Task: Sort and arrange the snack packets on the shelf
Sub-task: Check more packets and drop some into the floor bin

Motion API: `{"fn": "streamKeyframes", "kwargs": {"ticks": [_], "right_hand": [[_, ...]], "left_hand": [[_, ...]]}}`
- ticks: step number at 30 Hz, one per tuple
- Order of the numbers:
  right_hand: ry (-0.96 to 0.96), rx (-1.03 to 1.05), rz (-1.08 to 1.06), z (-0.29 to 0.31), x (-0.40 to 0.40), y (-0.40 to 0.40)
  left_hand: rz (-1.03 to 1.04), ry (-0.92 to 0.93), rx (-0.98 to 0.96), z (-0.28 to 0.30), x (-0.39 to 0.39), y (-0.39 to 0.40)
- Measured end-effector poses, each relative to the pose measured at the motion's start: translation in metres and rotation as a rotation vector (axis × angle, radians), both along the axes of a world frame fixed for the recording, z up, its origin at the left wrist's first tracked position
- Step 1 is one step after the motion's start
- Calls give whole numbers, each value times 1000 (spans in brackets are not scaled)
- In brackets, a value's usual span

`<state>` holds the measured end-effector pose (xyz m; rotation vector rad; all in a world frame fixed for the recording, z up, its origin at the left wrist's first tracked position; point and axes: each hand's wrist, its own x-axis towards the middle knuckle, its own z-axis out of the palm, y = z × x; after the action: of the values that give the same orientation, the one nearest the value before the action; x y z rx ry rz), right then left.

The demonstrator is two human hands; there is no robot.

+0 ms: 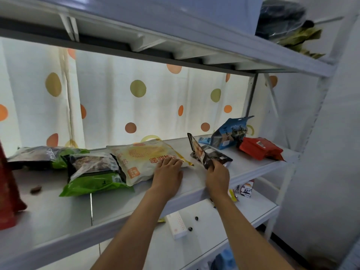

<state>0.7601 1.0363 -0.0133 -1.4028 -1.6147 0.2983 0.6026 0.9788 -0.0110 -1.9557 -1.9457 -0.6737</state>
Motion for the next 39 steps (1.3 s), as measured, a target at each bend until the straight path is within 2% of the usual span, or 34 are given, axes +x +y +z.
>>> {"fn": "streamKeyframes", "kwargs": {"ticks": [4,7,9,11,14,16,18,21,24,28,32,35,39], "right_hand": [[267,-20,-3,-6,14,-29],[549,-61,86,-4,31,-52],[754,-105,165,0,40,-70],[938,-179,248,2,47,-89],[1148,-286,374,0,56,-121],[1186,-326,414,-4,61,-141],[1169,-356,418,-15,67,-160],[1089,-435,410,-36,79,-183],[1057,-527,422,-56,87,-196],[923,-633,475,-74,94,-200],[880,-715,395,-84,98,-196],[929,-677,315,-87,94,-192],[1059,-753,378,-83,85,-187]], "left_hand": [[-13,-12,73,1,1,-3],[-43,-70,206,0,5,-8],[-85,-246,265,5,19,-22],[-122,-503,274,13,42,-39],[-188,-989,69,22,81,-68],[-221,-1285,-87,20,100,-85],[-251,-1442,-99,10,112,-101],[-291,-1520,1,-7,123,-125],[-309,-1595,-24,-29,131,-141],[-312,-1660,-21,-56,136,-155],[-267,-1580,26,-75,133,-165],[-171,-1539,37,-85,127,-167],[-102,-1564,68,-91,116,-168]]}}
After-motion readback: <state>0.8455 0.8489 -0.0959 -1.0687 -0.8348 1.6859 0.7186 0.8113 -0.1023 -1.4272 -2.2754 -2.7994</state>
